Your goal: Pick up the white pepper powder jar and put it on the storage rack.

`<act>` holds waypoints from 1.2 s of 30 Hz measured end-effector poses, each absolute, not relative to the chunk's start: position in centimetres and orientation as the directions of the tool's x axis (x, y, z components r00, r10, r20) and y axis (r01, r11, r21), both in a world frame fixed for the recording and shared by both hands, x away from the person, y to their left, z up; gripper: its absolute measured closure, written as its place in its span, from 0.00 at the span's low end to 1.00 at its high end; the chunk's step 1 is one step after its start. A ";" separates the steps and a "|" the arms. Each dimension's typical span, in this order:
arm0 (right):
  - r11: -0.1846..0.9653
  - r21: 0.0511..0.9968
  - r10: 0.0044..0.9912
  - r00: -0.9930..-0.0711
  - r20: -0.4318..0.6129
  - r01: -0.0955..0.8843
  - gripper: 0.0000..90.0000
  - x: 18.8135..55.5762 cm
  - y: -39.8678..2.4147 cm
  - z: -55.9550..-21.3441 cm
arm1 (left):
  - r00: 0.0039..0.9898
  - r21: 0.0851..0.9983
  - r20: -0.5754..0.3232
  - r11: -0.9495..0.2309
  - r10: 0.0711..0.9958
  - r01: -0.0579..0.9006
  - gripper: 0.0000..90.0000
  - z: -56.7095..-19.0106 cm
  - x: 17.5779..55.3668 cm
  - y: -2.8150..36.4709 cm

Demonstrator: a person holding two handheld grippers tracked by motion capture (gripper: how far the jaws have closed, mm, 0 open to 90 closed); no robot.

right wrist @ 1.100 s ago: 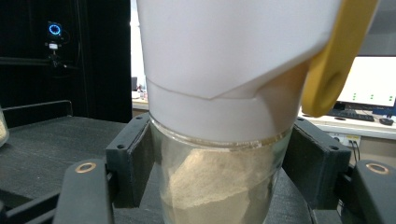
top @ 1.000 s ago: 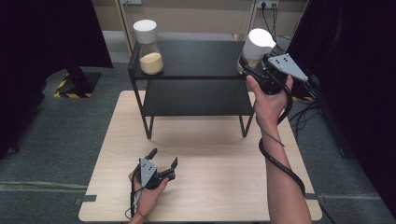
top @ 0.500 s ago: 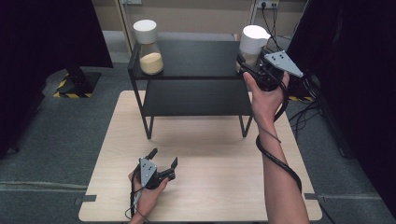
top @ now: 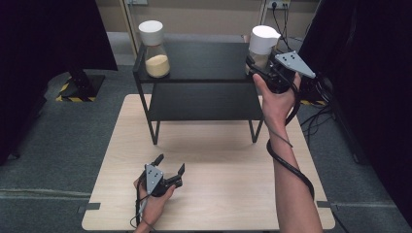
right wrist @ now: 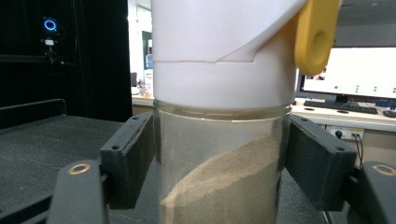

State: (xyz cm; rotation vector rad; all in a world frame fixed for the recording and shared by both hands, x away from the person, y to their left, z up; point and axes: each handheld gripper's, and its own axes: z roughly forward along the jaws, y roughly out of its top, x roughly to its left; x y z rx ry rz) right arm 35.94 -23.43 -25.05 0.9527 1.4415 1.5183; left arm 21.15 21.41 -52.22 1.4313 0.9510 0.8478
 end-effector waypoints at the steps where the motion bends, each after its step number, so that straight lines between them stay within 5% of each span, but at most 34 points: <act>1: -0.014 0.998 0.924 -0.382 -0.009 -0.056 0.27 35.9 -23.4 -25.0 | 0.408 0.997 -0.025 -0.009 0.912 0.080 0.14 -52.2 21.2 21.4; 15: -0.037 0.999 0.914 -0.406 0.020 -0.034 0.11 34.4 -24.4 -25.5 | 0.408 0.997 -0.024 -0.010 0.913 0.080 0.14 -52.2 21.1 21.4; 36: -0.028 0.998 0.898 -0.441 0.000 -0.057 0.10 31.5 -25.7 -27.1 | 0.407 0.997 -0.023 -0.010 0.913 0.079 0.14 -52.2 21.1 21.3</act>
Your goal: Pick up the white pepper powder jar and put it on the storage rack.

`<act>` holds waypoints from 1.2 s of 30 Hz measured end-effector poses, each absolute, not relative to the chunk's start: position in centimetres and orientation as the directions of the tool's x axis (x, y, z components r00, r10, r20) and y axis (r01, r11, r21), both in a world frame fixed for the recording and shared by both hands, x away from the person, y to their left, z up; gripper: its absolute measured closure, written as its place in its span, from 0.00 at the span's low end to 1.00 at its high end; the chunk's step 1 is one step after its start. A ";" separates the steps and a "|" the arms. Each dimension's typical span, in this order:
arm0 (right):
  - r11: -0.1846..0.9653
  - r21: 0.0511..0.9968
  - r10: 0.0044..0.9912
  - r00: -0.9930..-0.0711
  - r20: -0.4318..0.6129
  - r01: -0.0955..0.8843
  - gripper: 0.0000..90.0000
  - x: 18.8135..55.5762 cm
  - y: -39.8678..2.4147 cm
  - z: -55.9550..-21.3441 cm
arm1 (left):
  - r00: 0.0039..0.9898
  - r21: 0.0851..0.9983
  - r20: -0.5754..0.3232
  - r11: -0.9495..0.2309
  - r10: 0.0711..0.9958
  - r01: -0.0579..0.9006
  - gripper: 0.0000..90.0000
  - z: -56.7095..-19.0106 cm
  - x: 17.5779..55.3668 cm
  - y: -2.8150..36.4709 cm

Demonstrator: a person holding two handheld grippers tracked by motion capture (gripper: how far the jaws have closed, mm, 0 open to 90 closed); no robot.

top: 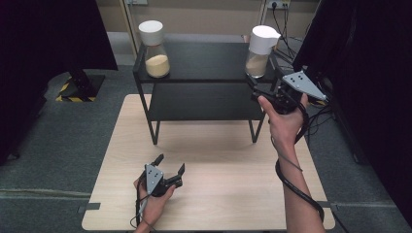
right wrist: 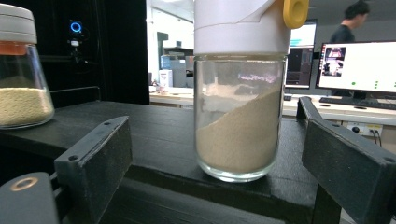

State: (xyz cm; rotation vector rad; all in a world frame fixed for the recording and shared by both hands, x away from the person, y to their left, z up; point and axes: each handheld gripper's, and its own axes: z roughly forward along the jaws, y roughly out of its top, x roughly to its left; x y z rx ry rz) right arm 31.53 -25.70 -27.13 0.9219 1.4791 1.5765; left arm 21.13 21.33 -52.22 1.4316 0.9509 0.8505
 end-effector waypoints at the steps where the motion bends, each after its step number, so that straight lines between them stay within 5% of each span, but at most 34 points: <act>1: -0.029 0.998 0.896 -0.444 0.000 -0.057 0.10 31.4 -25.8 -27.2 | 0.407 0.997 -0.022 -0.011 0.913 0.079 0.14 -52.2 21.1 21.3; 36: 0.033 0.999 0.864 -0.502 -0.035 -0.014 0.09 27.4 -26.5 -32.0 | 0.407 0.997 -0.024 -0.008 0.913 0.075 0.14 -52.3 21.1 21.3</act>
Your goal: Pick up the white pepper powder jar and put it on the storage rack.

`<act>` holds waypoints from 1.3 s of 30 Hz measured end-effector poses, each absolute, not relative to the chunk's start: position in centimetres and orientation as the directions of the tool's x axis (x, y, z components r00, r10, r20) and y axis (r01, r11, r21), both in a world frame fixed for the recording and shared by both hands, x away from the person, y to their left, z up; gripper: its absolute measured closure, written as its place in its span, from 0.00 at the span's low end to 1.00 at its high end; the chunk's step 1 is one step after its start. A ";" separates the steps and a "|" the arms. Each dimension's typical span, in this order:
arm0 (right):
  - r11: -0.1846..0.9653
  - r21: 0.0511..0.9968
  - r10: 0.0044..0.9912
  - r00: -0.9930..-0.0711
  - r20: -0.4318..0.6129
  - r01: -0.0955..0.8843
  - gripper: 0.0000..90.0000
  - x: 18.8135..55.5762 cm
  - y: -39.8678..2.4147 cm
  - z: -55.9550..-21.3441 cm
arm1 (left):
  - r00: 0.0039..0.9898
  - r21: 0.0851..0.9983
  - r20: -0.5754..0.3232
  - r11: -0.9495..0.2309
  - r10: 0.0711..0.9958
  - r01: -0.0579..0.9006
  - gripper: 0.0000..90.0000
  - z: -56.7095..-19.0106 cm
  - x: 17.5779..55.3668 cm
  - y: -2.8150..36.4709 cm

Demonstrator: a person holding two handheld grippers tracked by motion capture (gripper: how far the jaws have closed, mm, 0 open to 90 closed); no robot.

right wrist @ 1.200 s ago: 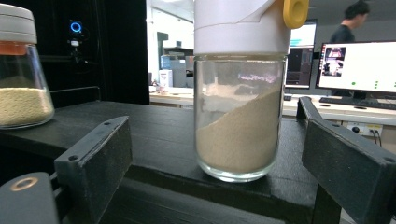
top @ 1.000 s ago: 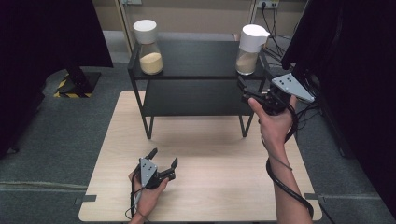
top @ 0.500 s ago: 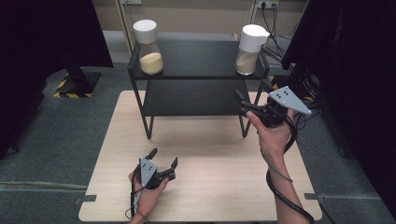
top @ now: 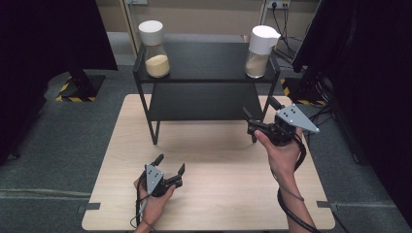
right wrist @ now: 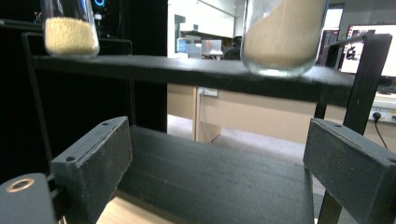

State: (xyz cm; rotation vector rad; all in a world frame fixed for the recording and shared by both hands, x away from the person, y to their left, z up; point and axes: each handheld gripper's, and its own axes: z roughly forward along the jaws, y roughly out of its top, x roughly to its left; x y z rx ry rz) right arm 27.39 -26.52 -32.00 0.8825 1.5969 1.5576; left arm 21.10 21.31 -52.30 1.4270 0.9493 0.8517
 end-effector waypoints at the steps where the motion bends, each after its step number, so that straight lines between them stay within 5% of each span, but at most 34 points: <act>1: 0.035 0.999 0.864 -0.502 -0.036 -0.012 0.09 27.3 -26.6 -32.2 | 0.407 0.997 -0.023 -0.008 0.913 0.075 0.14 -52.3 21.1 21.3; 39: 0.058 0.995 0.856 -0.517 -0.006 0.085 0.09 24.4 -27.8 -38.2 | 0.406 0.997 -0.022 -0.009 0.914 0.074 0.14 -52.3 21.1 21.3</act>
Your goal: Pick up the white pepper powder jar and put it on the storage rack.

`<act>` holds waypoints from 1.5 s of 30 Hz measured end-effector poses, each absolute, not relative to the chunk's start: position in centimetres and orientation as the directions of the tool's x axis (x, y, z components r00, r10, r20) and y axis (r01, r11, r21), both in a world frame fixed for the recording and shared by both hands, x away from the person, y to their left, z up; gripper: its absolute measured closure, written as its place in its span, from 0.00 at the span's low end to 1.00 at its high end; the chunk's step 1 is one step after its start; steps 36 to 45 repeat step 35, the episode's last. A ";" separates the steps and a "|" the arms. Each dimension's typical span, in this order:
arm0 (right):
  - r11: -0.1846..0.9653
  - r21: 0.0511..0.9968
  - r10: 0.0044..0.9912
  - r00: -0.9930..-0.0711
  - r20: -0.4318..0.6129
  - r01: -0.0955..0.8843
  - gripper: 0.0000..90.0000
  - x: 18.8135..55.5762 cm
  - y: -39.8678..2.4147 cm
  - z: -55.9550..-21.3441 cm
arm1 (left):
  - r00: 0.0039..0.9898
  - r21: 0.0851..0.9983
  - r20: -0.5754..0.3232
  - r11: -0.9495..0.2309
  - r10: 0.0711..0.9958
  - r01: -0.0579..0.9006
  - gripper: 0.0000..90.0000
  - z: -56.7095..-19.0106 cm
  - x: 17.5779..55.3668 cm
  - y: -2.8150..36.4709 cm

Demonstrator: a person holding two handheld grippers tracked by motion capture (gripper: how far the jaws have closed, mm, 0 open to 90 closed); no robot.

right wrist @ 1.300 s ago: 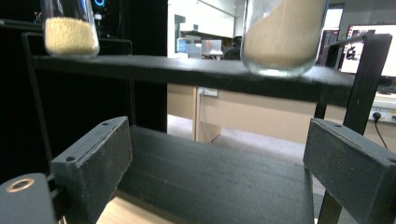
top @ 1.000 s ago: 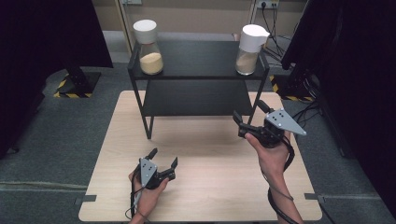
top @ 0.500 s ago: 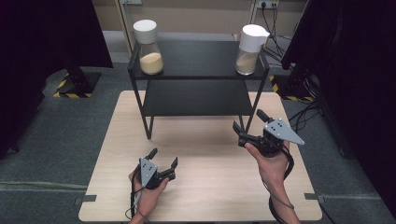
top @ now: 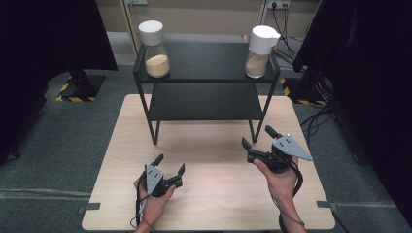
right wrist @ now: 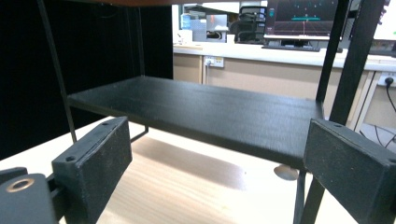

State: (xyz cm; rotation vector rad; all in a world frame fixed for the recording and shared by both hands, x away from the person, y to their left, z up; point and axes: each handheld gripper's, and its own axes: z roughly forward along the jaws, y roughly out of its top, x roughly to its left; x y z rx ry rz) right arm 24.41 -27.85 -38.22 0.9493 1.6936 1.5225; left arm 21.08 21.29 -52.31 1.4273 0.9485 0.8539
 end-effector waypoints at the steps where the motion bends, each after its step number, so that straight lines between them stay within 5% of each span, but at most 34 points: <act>1: 0.060 0.994 0.855 -0.519 -0.003 0.093 0.09 24.3 -27.9 -38.6 | 0.406 0.997 -0.023 -0.008 0.914 0.074 0.14 -52.3 21.1 21.3; 19: 0.091 0.958 0.853 -0.518 0.067 0.274 0.09 22.3 -29.2 -47.6 | 0.405 0.997 -0.022 -0.008 0.914 0.072 0.14 -52.3 21.1 21.3; 45: 0.101 0.955 0.854 -0.517 0.061 0.280 0.08 22.2 -29.3 -48.2 | 0.408 0.997 -0.018 -0.014 0.913 0.075 0.13 -52.3 21.1 21.3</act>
